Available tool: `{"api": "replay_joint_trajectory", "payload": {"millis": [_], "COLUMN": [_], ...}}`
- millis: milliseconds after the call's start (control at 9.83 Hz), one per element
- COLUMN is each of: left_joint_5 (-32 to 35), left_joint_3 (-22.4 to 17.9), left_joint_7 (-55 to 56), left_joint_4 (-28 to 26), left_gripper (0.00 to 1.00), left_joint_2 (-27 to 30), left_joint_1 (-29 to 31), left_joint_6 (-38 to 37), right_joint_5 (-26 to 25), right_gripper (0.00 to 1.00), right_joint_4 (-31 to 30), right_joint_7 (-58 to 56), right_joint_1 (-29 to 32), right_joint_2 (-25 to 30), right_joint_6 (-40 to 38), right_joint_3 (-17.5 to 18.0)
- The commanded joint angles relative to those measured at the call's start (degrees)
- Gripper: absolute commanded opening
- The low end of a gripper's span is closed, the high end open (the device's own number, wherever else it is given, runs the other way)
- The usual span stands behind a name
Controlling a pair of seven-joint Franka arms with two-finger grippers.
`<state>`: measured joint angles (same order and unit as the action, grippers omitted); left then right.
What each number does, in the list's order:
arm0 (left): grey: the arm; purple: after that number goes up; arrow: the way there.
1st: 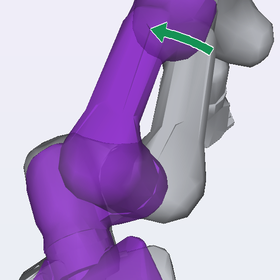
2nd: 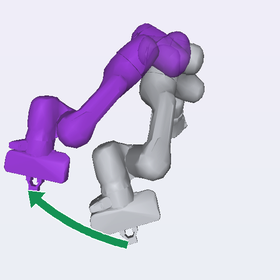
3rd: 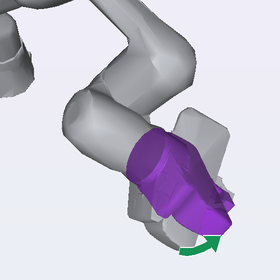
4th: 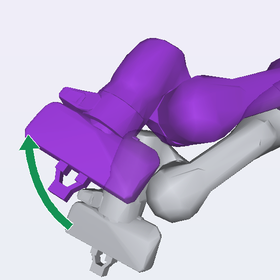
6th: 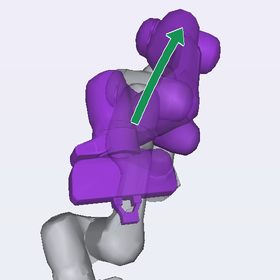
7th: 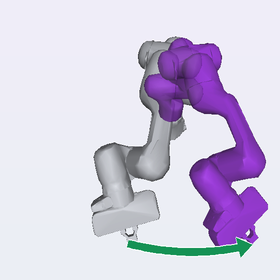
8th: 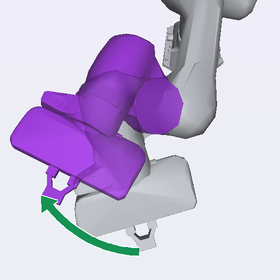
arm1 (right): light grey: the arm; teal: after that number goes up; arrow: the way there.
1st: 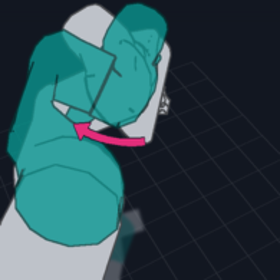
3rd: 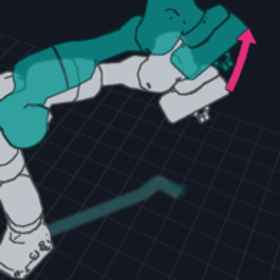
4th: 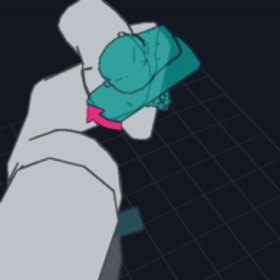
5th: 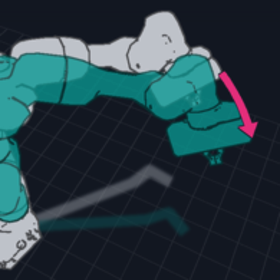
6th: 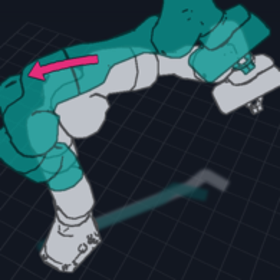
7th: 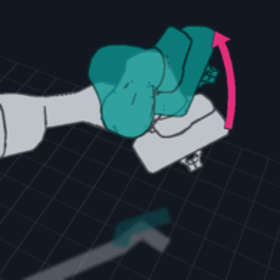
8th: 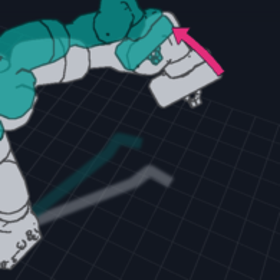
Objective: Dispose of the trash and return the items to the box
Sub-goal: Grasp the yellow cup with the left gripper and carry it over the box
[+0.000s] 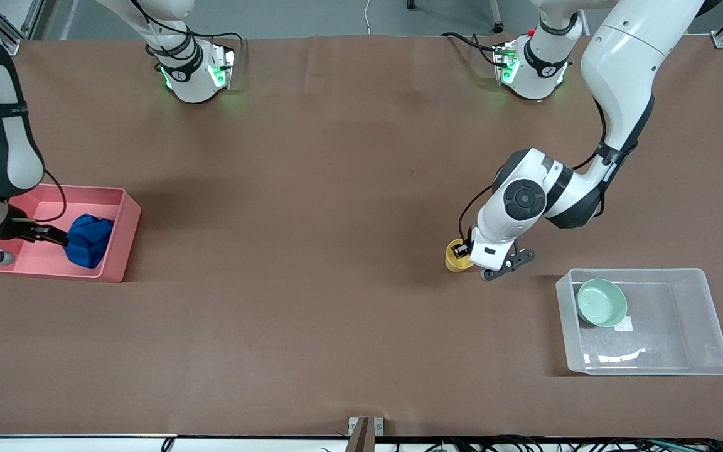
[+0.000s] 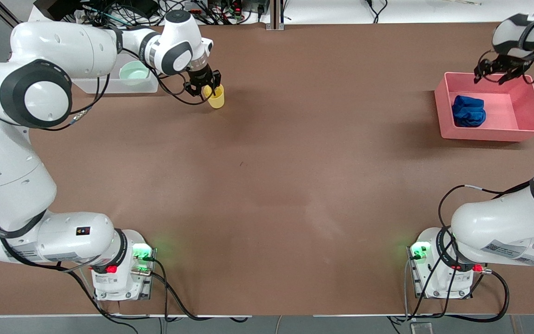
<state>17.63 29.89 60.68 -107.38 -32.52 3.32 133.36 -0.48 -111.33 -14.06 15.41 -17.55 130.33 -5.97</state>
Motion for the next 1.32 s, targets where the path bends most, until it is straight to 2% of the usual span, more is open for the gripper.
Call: {"api": "replay_joint_trajectory", "payload": {"millis": [0,102,203,407,508,915,1220], "left_joint_5": [1.44,1.53,1.62,1.62,1.62,1.71,1.71], "left_joint_3": [-0.01,-0.18,-0.18,-0.01,0.08,-0.36,-0.45], "left_joint_7": [0.23,-0.04,-1.34,-8.26,-13.87,-42.86,-57.58], "left_joint_4": [-0.12,2.15,6.70,17.68,20.86,23.18,23.18], "left_gripper": [0.00,0.00,0.00,0.00,0.00,0.00,0.00], "left_joint_2": [-0.45,0.78,1.05,1.23,1.58,2.11,-0.42], "left_joint_1": [0.46,0.72,1.07,2.81,4.74,15.99,23.37], "left_joint_6": [0.50,-1.94,-7.45,-20.29,-22.16,-22.45,-21.66], "right_joint_5": [-0.75,-0.75,-0.75,-0.84,-0.84,-0.84,-0.57], "right_gripper": [0.93,0.93,0.93,0.94,0.95,0.95,0.95], "right_joint_4": [6.35,9.52,11.03,11.22,11.39,19.72,24.57], "right_joint_7": [0.79,0.79,0.88,1.49,3.76,10.88,12.83], "right_joint_1": [-2.04,-2.92,-3.89,-6.35,-7.84,-13.55,-15.84], "right_joint_2": [3.30,4.18,6.19,10.84,12.61,14.47,14.56], "right_joint_6": [-10.48,-14.19,-17.01,-20.45,-22.99,-36.26,-42.69], "right_joint_3": [0.25,0.25,0.25,0.25,0.34,0.43,0.43]}}
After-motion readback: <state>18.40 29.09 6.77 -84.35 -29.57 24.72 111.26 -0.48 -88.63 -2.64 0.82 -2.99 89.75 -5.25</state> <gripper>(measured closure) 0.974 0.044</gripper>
